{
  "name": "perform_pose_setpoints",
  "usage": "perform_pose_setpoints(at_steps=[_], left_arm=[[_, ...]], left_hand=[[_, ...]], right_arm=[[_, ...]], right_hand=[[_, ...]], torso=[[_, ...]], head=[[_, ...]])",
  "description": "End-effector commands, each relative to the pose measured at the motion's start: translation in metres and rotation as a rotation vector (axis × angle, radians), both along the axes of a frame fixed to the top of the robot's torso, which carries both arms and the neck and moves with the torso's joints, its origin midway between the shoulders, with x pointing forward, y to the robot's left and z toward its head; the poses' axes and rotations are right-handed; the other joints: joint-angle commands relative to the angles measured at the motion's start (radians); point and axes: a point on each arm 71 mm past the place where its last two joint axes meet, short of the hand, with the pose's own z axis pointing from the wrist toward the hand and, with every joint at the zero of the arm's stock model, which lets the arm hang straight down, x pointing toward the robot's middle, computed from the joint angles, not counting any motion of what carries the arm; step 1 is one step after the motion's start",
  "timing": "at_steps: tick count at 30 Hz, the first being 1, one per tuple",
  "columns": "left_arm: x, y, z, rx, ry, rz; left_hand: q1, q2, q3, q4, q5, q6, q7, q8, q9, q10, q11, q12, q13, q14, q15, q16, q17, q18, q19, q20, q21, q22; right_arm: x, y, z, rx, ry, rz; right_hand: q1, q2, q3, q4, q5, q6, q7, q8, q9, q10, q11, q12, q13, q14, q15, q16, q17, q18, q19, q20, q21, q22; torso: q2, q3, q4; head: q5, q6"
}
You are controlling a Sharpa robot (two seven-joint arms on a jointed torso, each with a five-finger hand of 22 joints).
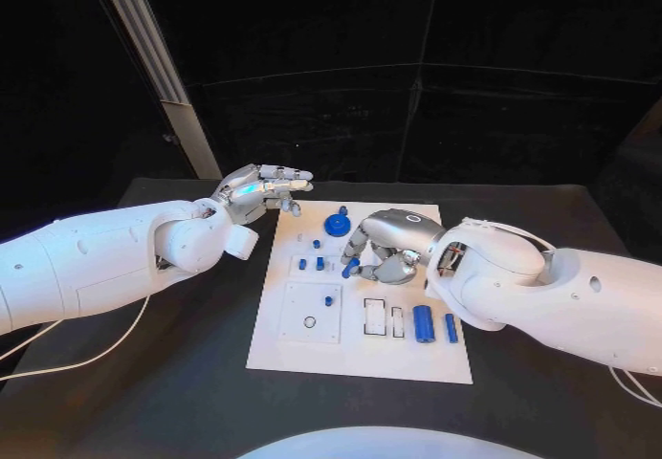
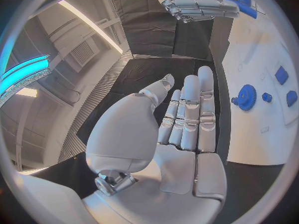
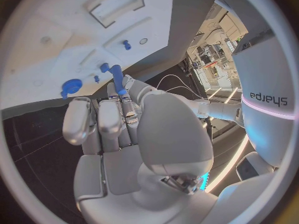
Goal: Assemble the parts on the task board
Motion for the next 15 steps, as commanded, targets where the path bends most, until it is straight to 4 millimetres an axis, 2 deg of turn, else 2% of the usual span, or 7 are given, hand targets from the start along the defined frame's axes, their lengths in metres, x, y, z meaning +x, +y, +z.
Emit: perform_pose_setpoints(at_steps=[1, 2, 5, 8, 10, 15], left_arm=[[0.0, -0.003, 0.002, -0.005, -0.008, -0.018], [0.0, -0.004, 0.002, -0.006, -0.008, -0.021], [0.0, -0.006, 0.002, -0.008, -0.009, -0.026], [0.0, -0.008, 0.002, -0.009, -0.009, -0.029], [0.0, -0.009, 0.002, -0.01, -0.009, -0.031], [0.001, -0.009, 0.002, -0.014, -0.006, -0.031]], left_hand=[[0.001, 0.01, -0.001, -0.004, 0.004, -0.005, 0.0, 0.005, 0.001, -0.007, 0.0, 0.004, 0.001, -0.008, 0.002, 0.004, -0.001, 0.007, 0.001, 0.008, -0.007, -0.001], [0.001, 0.01, -0.001, -0.004, 0.004, -0.005, 0.0, 0.005, 0.001, -0.007, 0.0, 0.004, 0.001, -0.008, 0.002, 0.004, -0.001, 0.007, 0.001, 0.008, -0.007, -0.001], [0.0, 0.011, -0.001, -0.003, 0.003, -0.005, 0.0, 0.006, 0.001, -0.007, 0.001, 0.004, 0.001, -0.008, 0.002, 0.004, -0.002, 0.007, 0.001, 0.008, -0.007, -0.002], [0.0, 0.011, -0.001, -0.003, 0.003, -0.005, 0.0, 0.006, 0.001, -0.007, 0.001, 0.004, 0.001, -0.008, 0.002, 0.004, -0.002, 0.007, 0.001, 0.008, -0.007, -0.002], [0.0, 0.011, -0.001, -0.003, 0.003, -0.005, 0.0, 0.006, 0.001, -0.007, 0.001, 0.004, 0.001, -0.008, 0.002, 0.004, -0.002, 0.007, 0.001, 0.008, -0.007, -0.002], [-0.002, 0.011, -0.003, -0.002, 0.003, -0.006, 0.0, 0.007, 0.001, -0.008, 0.001, 0.005, 0.001, -0.009, 0.003, 0.004, -0.002, 0.006, 0.001, 0.008, -0.007, -0.002]], right_arm=[[-0.008, 0.015, -0.005, 0.023, 0.037, 0.069], [-0.01, 0.021, -0.007, 0.025, 0.043, 0.085], [-0.012, 0.036, -0.016, 0.022, 0.061, 0.125], [-0.012, 0.041, -0.022, 0.016, 0.073, 0.137], [-0.012, 0.044, -0.028, 0.011, 0.084, 0.143], [-0.013, 0.05, -0.036, -0.009, 0.093, 0.158]], right_hand=[[0.004, 0.0, 0.006, -0.001, 0.008, 0.0, 0.008, -0.005, -0.002, 0.013, -0.005, -0.006, 0.002, 0.01, -0.002, 0.006, -0.001, -0.019, 0.002, 0.001, 0.003, -0.001], [0.004, 0.0, 0.006, -0.001, 0.008, -0.001, 0.009, -0.005, -0.002, 0.013, -0.005, -0.007, 0.002, 0.01, -0.002, 0.007, 0.0, -0.019, 0.002, 0.001, 0.004, 0.0], [0.004, 0.0, 0.007, -0.001, 0.009, -0.001, 0.009, -0.005, -0.002, 0.013, -0.004, -0.007, 0.002, 0.01, -0.002, 0.007, 0.0, -0.019, 0.002, 0.001, 0.004, 0.0], [0.004, 0.0, 0.007, -0.001, 0.009, -0.001, 0.009, -0.005, -0.002, 0.012, -0.004, -0.008, 0.002, 0.01, -0.002, 0.007, 0.0, -0.019, 0.002, 0.001, 0.004, 0.0], [0.003, 0.0, 0.008, -0.001, 0.01, -0.002, 0.009, -0.006, -0.002, 0.012, -0.004, -0.008, 0.002, 0.01, -0.002, 0.006, -0.001, -0.019, 0.002, 0.001, 0.004, 0.0], [0.003, 0.0, 0.008, -0.002, 0.01, -0.002, 0.01, -0.006, -0.002, 0.012, -0.004, -0.009, 0.002, 0.01, -0.001, 0.007, -0.001, -0.019, 0.002, 0.001, 0.004, 0.0]], torso=[[0.0, -0.0018, -0.002], [0.001, -0.0023, -0.0018], [0.001, 0.0004, -0.0025], [0.001, -0.0004, -0.0028], [0.001, -0.0007, -0.0007], [0.0, 0.0012, -0.0033]], head=[[0.007, -0.004], [0.008, -0.005], [0.022, -0.011], [0.029, -0.013], [0.031, -0.017], [0.039, -0.022]])
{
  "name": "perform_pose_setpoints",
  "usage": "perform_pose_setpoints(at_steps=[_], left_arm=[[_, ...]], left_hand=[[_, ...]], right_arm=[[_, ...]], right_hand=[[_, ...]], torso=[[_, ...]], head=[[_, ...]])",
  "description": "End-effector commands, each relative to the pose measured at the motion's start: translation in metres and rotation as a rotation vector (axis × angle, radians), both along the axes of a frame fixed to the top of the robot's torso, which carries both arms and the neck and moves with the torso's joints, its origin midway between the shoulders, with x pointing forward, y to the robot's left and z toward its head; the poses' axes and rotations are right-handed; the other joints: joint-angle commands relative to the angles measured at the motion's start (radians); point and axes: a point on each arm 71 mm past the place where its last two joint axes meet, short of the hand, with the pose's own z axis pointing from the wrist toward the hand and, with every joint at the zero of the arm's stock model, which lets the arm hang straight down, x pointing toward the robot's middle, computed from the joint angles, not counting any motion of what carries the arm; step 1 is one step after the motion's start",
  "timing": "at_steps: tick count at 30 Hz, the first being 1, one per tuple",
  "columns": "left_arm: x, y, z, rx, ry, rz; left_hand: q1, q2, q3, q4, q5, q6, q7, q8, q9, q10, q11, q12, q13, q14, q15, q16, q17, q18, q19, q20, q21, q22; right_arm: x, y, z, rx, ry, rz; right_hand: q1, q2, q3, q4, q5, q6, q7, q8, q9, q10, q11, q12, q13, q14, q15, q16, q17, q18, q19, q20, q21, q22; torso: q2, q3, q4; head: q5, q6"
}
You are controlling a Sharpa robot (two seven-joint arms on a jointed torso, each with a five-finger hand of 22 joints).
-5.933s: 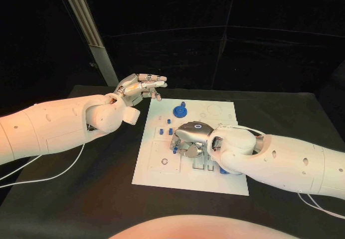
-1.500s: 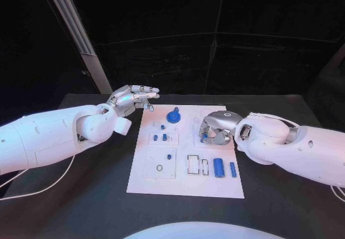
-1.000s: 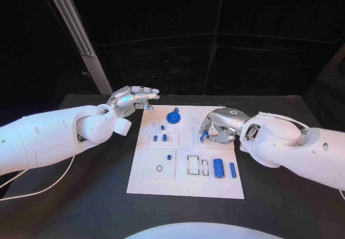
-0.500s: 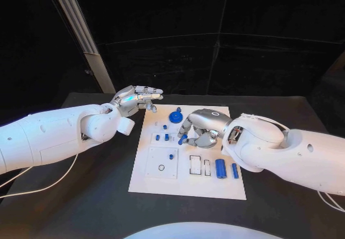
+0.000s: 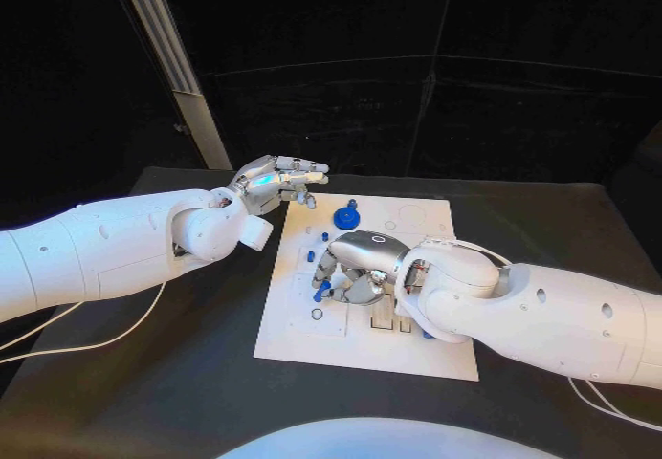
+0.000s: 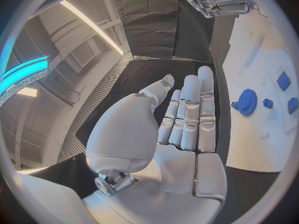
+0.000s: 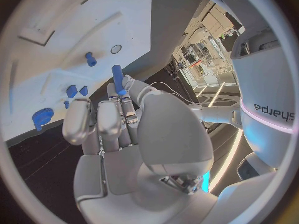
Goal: Assemble the parts on the task board
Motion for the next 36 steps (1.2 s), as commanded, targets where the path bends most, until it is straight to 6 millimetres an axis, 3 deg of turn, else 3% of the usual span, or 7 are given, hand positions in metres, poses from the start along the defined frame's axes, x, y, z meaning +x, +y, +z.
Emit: perform_pose_setpoints(at_steps=[1, 36], left_arm=[[0.0, -0.002, 0.002, -0.012, -0.004, -0.014], [0.001, -0.003, 0.002, -0.016, 0.001, -0.017]], left_hand=[[-0.001, 0.01, -0.003, -0.002, 0.003, -0.006, 0.001, 0.007, 0.001, -0.008, 0.001, 0.005, 0.001, -0.008, 0.002, 0.004, -0.002, 0.007, 0.001, 0.008, -0.007, -0.002], [-0.001, 0.01, -0.003, -0.002, 0.003, -0.006, 0.001, 0.008, 0.001, -0.008, 0.001, 0.005, 0.001, -0.009, 0.002, 0.005, -0.002, 0.006, 0.001, 0.009, -0.007, -0.002]], right_arm=[[-0.003, 0.005, -0.004, -0.022, 0.006, 0.049], [-0.004, 0.016, -0.021, -0.166, -0.036, 0.071]], right_hand=[[0.003, 0.0, 0.006, 0.001, 0.006, 0.001, 0.006, -0.006, -0.002, 0.012, -0.004, -0.003, 0.001, 0.01, -0.001, 0.003, -0.001, -0.019, 0.002, 0.001, 0.004, 0.0], [0.003, 0.004, 0.011, -0.001, 0.008, 0.0, 0.008, -0.008, -0.002, 0.011, -0.002, -0.007, 0.001, 0.009, 0.0, 0.002, -0.004, -0.018, -0.001, 0.003, 0.003, -0.002]], torso=[[0.0, 0.0012, -0.0013], [-0.002, 0.0006, -0.0007]], head=[[0.004, -0.003], [0.008, -0.009]])
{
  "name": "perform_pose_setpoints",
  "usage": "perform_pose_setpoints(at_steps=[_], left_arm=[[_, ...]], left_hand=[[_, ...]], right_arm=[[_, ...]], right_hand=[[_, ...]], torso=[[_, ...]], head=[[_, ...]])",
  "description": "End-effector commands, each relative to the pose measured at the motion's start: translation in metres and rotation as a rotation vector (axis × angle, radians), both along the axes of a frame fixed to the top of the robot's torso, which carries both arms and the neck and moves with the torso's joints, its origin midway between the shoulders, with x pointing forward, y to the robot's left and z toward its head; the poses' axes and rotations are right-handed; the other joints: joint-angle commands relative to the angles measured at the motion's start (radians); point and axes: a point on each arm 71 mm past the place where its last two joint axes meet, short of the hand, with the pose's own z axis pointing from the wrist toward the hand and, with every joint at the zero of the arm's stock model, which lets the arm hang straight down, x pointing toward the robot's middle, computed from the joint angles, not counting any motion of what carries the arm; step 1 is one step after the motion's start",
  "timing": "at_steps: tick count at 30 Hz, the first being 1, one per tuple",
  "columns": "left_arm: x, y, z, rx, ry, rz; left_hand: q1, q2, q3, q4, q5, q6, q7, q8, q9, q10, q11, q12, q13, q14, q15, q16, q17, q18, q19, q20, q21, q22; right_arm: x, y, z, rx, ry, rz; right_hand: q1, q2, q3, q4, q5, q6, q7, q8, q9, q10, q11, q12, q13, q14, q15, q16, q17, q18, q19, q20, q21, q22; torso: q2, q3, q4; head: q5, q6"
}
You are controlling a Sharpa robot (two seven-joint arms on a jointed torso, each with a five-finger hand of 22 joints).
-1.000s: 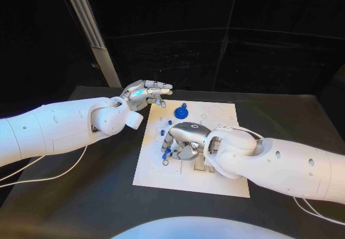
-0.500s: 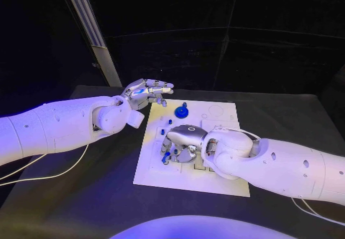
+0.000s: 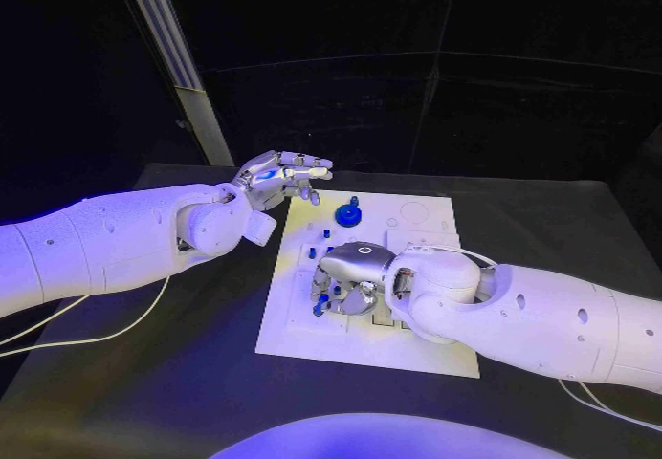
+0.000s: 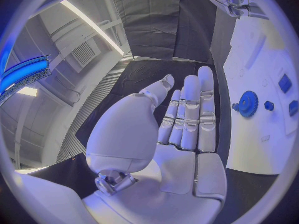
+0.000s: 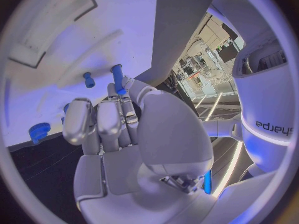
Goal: Assemble the parts on the task board
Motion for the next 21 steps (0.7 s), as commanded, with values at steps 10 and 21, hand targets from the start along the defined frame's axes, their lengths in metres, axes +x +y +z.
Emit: perform_pose_setpoints(at_steps=[10, 21], left_arm=[[0.0, -0.001, 0.001, -0.011, 0.0, -0.01], [0.0, 0.0, 0.001, -0.009, 0.001, -0.01]], left_hand=[[-0.001, 0.01, -0.003, -0.002, 0.003, -0.006, 0.001, 0.004, 0.001, -0.008, 0.001, 0.005, 0.002, -0.006, -0.001, 0.005, -0.001, 0.007, 0.001, 0.009, -0.003, -0.001], [0.0, 0.011, -0.004, -0.003, 0.003, -0.008, 0.0, 0.006, 0.001, -0.009, 0.001, 0.006, 0.002, -0.007, -0.001, 0.005, -0.002, 0.007, 0.001, 0.009, -0.004, -0.002]], right_arm=[[-0.004, 0.003, -0.005, -0.08, -0.066, 0.024], [-0.013, 0.012, -0.006, -0.078, -0.099, 0.06]], right_hand=[[0.003, 0.005, 0.007, -0.001, 0.005, 0.0, 0.007, -0.004, -0.001, 0.012, -0.002, 0.004, 0.001, 0.008, 0.0, 0.002, 0.0, -0.018, -0.001, 0.003, 0.002, -0.002], [-0.004, 0.001, 0.006, -0.002, 0.005, -0.006, 0.009, -0.008, -0.003, 0.006, 0.0, -0.002, 0.0, 0.006, 0.002, -0.002, -0.007, -0.017, -0.006, 0.004, -0.001, -0.006]], torso=[[0.0, 0.0006, -0.0007], [0.0, 0.0003, -0.0002]], head=[[0.001, 0.001], [0.002, -0.003]])
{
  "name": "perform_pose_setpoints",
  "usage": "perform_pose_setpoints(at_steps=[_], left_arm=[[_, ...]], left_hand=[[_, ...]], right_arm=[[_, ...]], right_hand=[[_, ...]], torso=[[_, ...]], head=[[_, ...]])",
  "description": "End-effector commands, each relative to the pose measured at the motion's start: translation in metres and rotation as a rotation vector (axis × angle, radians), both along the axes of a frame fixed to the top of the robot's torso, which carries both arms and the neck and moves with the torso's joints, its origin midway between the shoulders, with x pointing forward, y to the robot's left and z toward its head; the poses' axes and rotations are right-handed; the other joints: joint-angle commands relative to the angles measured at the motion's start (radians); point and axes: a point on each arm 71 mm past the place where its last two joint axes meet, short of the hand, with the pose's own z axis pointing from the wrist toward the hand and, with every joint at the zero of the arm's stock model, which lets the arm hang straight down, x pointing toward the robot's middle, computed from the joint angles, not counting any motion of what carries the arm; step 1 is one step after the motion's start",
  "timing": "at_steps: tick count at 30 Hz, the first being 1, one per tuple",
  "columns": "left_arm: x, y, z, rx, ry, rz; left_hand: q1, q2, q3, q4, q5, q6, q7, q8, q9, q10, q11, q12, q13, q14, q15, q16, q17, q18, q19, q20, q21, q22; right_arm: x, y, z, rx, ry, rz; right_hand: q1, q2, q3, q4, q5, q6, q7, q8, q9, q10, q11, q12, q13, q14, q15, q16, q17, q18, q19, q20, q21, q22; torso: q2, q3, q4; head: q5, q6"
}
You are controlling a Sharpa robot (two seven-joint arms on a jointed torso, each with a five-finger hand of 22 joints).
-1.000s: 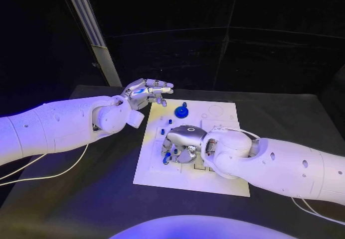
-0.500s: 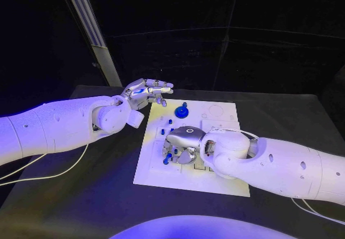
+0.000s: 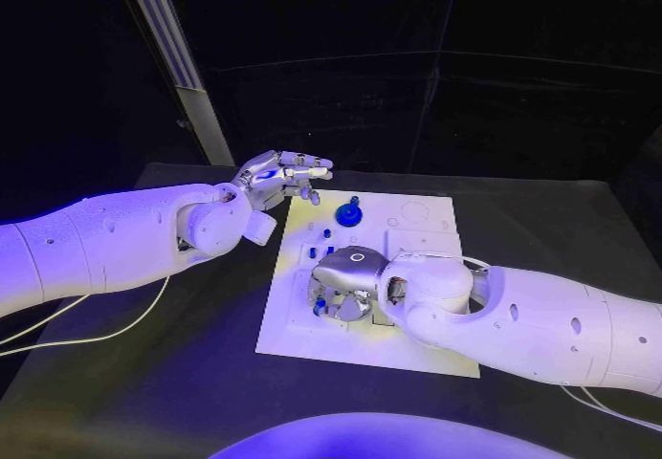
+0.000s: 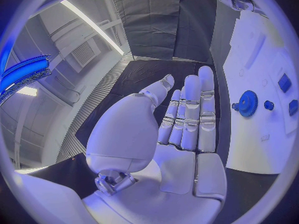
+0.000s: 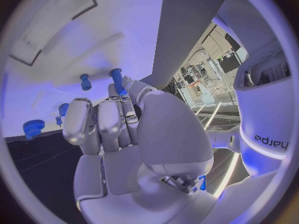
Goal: Assemble the parts on the task board
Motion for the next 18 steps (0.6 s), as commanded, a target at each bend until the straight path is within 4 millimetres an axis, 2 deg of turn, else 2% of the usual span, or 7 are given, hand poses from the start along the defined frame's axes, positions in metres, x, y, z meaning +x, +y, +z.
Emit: perform_pose_setpoints(at_steps=[1, 3, 7, 11, 15, 16, 18], left_arm=[[0.0001, -0.0006, 0.0014, -0.01, 0.0, -0.01], [0.0001, -0.0005, 0.0014, -0.01, 0.0, -0.01], [0.0002, -0.0004, 0.0013, -0.009, 0.001, -0.01], [0.0001, -0.0003, 0.0013, -0.009, 0.001, -0.01], [0.0001, 0.0002, 0.0013, -0.008, 0.002, -0.009], [0.0001, 0.0004, 0.0012, -0.008, 0.002, -0.008], [0.0001, 0.0006, 0.0012, -0.007, 0.003, -0.008]], left_hand=[[0.0, 0.011, -0.004, -0.003, 0.003, -0.008, 0.0, 0.006, 0.001, -0.009, 0.001, 0.006, 0.002, -0.007, -0.001, 0.005, -0.001, 0.012, 0.001, 0.009, -0.004, -0.001], [0.0, 0.011, -0.004, -0.003, 0.003, -0.008, 0.0, 0.006, 0.001, -0.009, 0.001, 0.006, 0.002, -0.007, -0.001, 0.005, -0.001, 0.012, 0.001, 0.009, -0.004, -0.001], [0.0, 0.011, -0.004, -0.003, 0.003, -0.008, 0.0, 0.006, 0.001, -0.009, 0.001, 0.006, 0.002, -0.007, -0.001, 0.005, -0.001, 0.012, 0.001, 0.009, -0.004, -0.001], [0.0, 0.011, -0.004, -0.003, 0.003, -0.008, 0.0, 0.006, 0.001, -0.009, 0.001, 0.006, 0.002, -0.007, -0.001, 0.005, -0.001, 0.012, 0.001, 0.009, -0.004, -0.001], [0.0, 0.011, -0.004, -0.003, 0.003, -0.008, 0.001, 0.006, 0.001, -0.01, 0.001, 0.006, 0.001, -0.007, -0.001, 0.005, -0.001, 0.013, 0.001, 0.009, -0.004, -0.001], [0.0, 0.012, -0.004, -0.003, 0.003, -0.009, 0.001, 0.006, 0.001, -0.01, 0.001, 0.006, 0.001, -0.007, -0.001, 0.005, -0.001, 0.013, 0.0, 0.009, -0.004, -0.001], [0.0, 0.012, -0.004, -0.003, 0.003, -0.009, 0.001, 0.006, 0.001, -0.01, 0.001, 0.006, 0.001, -0.007, -0.001, 0.005, -0.001, 0.013, 0.0, 0.009, -0.004, -0.001]], right_arm=[[-0.0032, 0.0013, -0.0026, -0.019, -0.022, 0.017], [-0.0035, 0.0017, -0.002, -0.009, -0.026, 0.019], [-0.0035, 0.0023, -0.0005, 0.018, -0.029, 0.021], [-0.0024, 0.0019, 0.0008, 0.043, -0.032, 0.012], [-0.0002, -0.0007, 0.0034, 0.08, -0.05, -0.015], [0.0006, -0.0019, 0.0048, 0.098, -0.059, -0.027], [0.0019, -0.0041, 0.0073, 0.13, -0.075, -0.046]], right_hand=[[-0.007, -0.001, 0.004, 0.001, 0.006, -0.007, 0.007, -0.01, -0.002, 0.002, 0.001, -0.006, 0.0, 0.005, 0.003, -0.003, -0.005, -0.017, -0.007, 0.005, -0.001, -0.003], [-0.018, -0.007, 0.002, 0.004, 0.007, -0.021, 0.012, -0.018, -0.005, -0.014, 0.006, -0.019, -0.002, 0.002, 0.007, -0.007, -0.011, -0.016, -0.012, 0.007, -0.005, -0.008], [-0.058, -0.039, -0.022, 0.021, 0.007, -0.07, 0.025, -0.03, -0.01, -0.091, 0.026, -0.06, -0.007, -0.02, 0.024, -0.056, -0.085, -0.001, -0.062, 0.021, -0.054, -0.076], [-0.088, -0.06, -0.068, 0.035, 0.006, -0.093, 0.024, -0.027, -0.008, -0.13, 0.031, -0.066, -0.004, -0.039, 0.029, -0.106, -0.155, 0.017, -0.115, 0.029, -0.113, -0.15], [-0.123, -0.079, -0.167, 0.057, 0.035, -0.168, 0.017, -0.029, -0.009, -0.217, 0.036, -0.071, -0.001, -0.075, 0.031, -0.189, -0.262, 0.037, -0.185, 0.034, -0.202, -0.256], [-0.131, -0.081, -0.204, 0.068, 0.049, -0.185, 0.012, -0.027, -0.008, -0.232, 0.037, -0.064, 0.0, -0.078, 0.034, -0.198, -0.274, 0.041, -0.192, 0.034, -0.216, -0.272], [-0.146, -0.079, -0.276, 0.095, 0.072, -0.201, 0.013, -0.026, -0.007, -0.251, 0.04, -0.052, 0.002, -0.085, 0.035, -0.219, -0.302, 0.046, -0.206, 0.036, -0.243, -0.302]], torso=[[-0.001, -0.0001, -0.0005], [0.0, -0.0005, -0.0005], [-0.001, 0.0, -0.0008], [0.0, -0.0001, -0.0006], [-0.001, -0.0001, -0.0002], [-0.001, -0.0001, -0.0002], [-0.001, -0.0002, -0.0006]], head=[[0.001, -0.001], [0.0, -0.001], [0.001, -0.001], [0.001, 0.0], [0.0, 0.001], [0.0, 0.001], [0.0, 0.002]])
